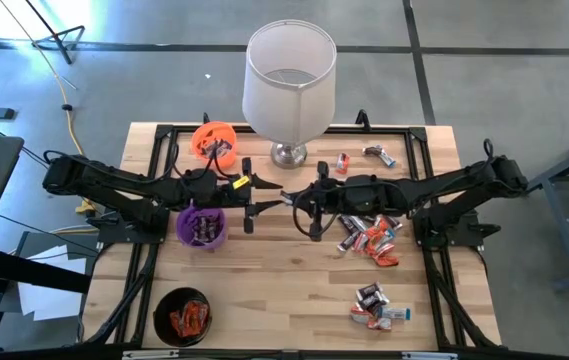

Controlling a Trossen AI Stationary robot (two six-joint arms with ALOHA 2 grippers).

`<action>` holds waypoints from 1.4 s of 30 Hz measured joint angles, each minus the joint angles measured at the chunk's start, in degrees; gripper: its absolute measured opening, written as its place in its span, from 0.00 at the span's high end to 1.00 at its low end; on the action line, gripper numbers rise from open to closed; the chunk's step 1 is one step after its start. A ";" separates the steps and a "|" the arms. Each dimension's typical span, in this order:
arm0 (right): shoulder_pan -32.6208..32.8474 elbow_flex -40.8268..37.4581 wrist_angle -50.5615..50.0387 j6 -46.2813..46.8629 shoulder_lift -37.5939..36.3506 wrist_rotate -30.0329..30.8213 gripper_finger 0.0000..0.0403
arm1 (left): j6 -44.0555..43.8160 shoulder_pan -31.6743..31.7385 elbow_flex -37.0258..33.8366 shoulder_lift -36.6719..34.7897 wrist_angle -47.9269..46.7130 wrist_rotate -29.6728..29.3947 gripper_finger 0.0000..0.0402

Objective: Sort candy
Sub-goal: Put the brown chocolate into the purple bucket

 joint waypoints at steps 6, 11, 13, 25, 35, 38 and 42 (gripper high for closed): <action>-0.42 0.00 0.09 0.00 0.01 -0.28 0.99 | -0.03 -0.08 0.00 0.00 1.06 4.53 0.63; -0.55 0.00 0.59 -0.03 0.26 -0.48 0.99 | -0.03 -0.05 0.00 0.04 1.97 5.34 0.63; -0.55 0.00 0.74 -0.42 0.45 -0.49 0.99 | -0.03 -0.05 0.00 0.04 2.08 5.55 0.63; -1.01 -0.02 4.51 -3.00 2.20 -0.90 0.99 | -0.10 -0.08 0.00 0.04 0.88 5.85 0.68; -0.96 -0.02 5.74 -4.18 2.20 -0.88 0.99 | -0.07 0.01 0.02 0.02 0.90 5.79 0.96; -0.98 -0.02 5.74 -4.08 2.20 -0.85 0.96 | -0.05 0.03 0.02 0.02 0.90 5.76 0.97; -0.98 -0.02 4.81 -4.80 2.20 -0.55 0.85 | -0.08 0.02 0.01 0.08 0.40 5.81 0.98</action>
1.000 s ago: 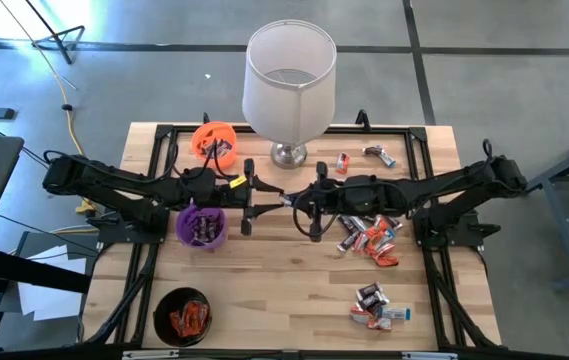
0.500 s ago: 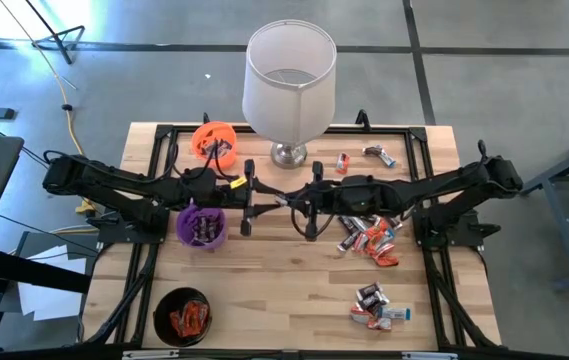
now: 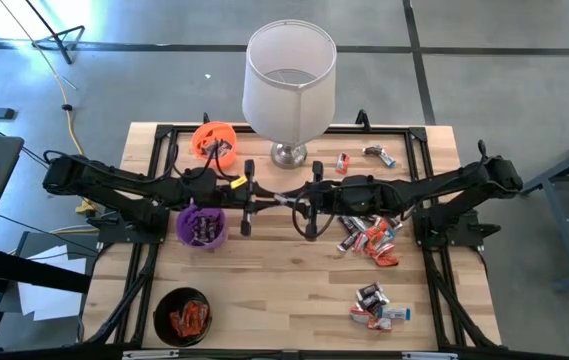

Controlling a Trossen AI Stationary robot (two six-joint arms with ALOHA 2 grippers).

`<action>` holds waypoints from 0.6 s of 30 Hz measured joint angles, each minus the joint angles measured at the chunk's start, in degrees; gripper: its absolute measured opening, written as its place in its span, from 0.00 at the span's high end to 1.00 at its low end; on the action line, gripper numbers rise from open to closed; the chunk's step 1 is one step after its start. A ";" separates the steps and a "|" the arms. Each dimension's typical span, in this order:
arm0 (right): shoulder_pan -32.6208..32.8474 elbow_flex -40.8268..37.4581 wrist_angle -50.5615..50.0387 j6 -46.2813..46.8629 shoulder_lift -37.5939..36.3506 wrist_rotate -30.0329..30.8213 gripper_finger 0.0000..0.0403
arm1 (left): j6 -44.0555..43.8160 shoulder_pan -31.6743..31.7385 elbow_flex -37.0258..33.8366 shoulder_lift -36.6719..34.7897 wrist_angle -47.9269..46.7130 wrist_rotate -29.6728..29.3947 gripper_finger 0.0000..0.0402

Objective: Sort candy
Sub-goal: Put the brown chocolate into the purple bucket

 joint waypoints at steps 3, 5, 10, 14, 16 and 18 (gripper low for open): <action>0.00 0.00 -0.62 0.03 -0.02 1.04 0.75 | 0.00 -0.01 -0.06 0.05 -0.16 0.04 0.98; 0.00 0.00 -0.76 -0.05 -0.09 1.20 0.68 | 0.00 -0.03 -0.06 0.05 -0.08 0.06 0.98; 0.00 0.00 -1.52 -2.16 -0.11 1.25 0.56 | 0.01 -0.03 -0.06 0.05 0.18 -0.56 0.99; 0.00 0.00 -4.29 -2.76 -0.31 4.47 0.53 | 0.04 -0.02 -0.06 0.02 0.36 -3.26 0.99; 0.00 0.00 -7.50 -2.63 -1.07 7.20 0.53 | 0.12 -0.01 -0.06 0.02 0.36 -4.73 0.99; 0.00 0.00 -10.78 -0.33 -2.09 8.20 0.53 | 0.73 -0.01 -0.06 -0.17 -0.23 -7.22 0.99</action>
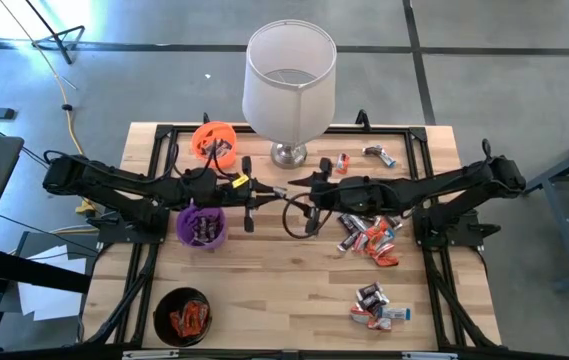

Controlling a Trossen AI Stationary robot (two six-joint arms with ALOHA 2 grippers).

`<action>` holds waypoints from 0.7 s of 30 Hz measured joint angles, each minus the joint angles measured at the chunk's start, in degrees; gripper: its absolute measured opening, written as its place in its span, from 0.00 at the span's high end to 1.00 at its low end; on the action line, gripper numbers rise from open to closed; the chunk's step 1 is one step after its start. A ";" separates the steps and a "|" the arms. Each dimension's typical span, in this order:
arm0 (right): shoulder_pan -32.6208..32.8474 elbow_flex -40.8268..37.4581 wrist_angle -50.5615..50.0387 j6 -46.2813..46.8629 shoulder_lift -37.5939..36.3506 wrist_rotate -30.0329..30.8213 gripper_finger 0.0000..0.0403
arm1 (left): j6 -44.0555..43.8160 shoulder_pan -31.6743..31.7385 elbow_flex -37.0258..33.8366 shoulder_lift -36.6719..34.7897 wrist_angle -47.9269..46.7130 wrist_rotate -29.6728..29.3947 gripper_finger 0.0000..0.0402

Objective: Sort candy
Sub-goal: Put the brown chocolate into the purple bucket

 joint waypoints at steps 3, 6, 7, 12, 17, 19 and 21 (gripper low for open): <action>0.03 0.00 -6.46 6.19 -2.83 0.02 0.53 | 1.42 -0.02 0.09 -0.86 -2.95 -5.67 0.99; 0.69 0.00 -14.36 12.47 -6.70 -0.03 0.53 | 1.70 0.00 0.02 -3.27 -10.65 -12.30 0.99; 0.85 0.00 -17.19 14.76 -7.86 -0.05 0.53 | 1.37 0.00 0.07 -4.51 -14.49 -14.13 0.99; 0.92 0.01 -28.54 24.58 -12.18 0.18 0.53 | -7.40 0.00 0.04 -12.85 -36.11 -22.55 0.99; 0.81 0.02 -35.65 29.90 -12.75 4.14 0.53 | -25.64 -0.12 0.02 -22.95 -56.11 -24.35 0.98; 0.76 0.02 -37.76 31.78 -12.75 6.40 0.53 | -33.28 -0.49 0.02 -26.69 -63.28 -24.19 0.98; 0.76 0.02 -39.30 33.71 -12.75 8.68 0.53 | -40.34 -0.96 0.02 -29.98 -70.01 -22.46 0.98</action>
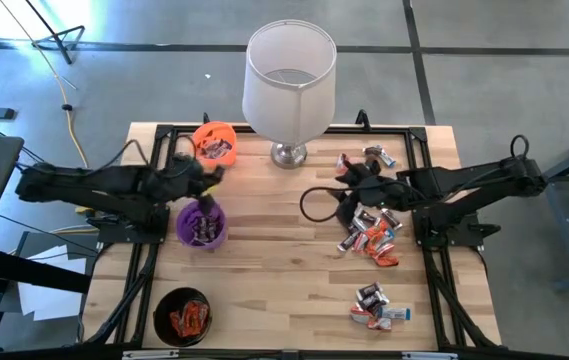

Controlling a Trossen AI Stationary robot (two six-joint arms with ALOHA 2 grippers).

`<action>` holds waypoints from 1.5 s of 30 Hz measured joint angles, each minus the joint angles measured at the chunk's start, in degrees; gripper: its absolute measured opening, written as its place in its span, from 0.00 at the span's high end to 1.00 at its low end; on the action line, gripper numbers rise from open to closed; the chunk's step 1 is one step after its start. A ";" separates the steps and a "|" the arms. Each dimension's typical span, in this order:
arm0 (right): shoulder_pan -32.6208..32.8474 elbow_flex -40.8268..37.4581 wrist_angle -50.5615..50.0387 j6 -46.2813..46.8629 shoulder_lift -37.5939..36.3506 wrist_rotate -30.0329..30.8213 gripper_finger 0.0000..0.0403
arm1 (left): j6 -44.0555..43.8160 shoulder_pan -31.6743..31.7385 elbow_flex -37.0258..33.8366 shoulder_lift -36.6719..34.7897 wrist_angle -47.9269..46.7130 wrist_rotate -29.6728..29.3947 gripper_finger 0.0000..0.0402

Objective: Sort candy
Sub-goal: Put the brown chocolate into the purple bucket

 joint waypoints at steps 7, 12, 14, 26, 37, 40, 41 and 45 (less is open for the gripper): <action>-0.05 0.00 -2.77 4.98 0.00 5.92 0.53 | -20.15 -2.08 0.00 -4.24 -16.44 6.57 0.98; -2.68 0.00 -2.61 4.34 0.00 11.47 0.53 | -29.33 -3.71 0.00 -2.56 -23.22 12.32 0.98; -4.47 0.00 -2.61 3.21 0.00 11.40 0.53 | -31.94 -4.38 0.00 -1.23 -23.77 14.96 0.98; -11.65 0.00 -7.76 -1.38 0.00 1.51 0.53 | -29.70 -8.63 -0.11 8.31 -11.00 29.33 0.89; -9.03 0.00 -16.16 1.15 0.00 -3.54 0.53 | -20.91 -6.89 -0.11 9.70 -13.27 28.83 0.79; -7.73 0.00 -17.55 2.85 0.00 -3.53 0.53 | -18.75 -5.97 -0.11 9.70 -12.76 27.69 0.77; -7.38 0.00 -18.07 3.39 0.00 -3.54 0.53 | -17.74 -5.63 -0.11 9.70 -12.06 27.05 0.77; -6.52 0.00 -21.58 7.64 0.00 -3.54 0.53 | -10.52 -3.85 -0.11 9.70 -3.60 23.45 0.77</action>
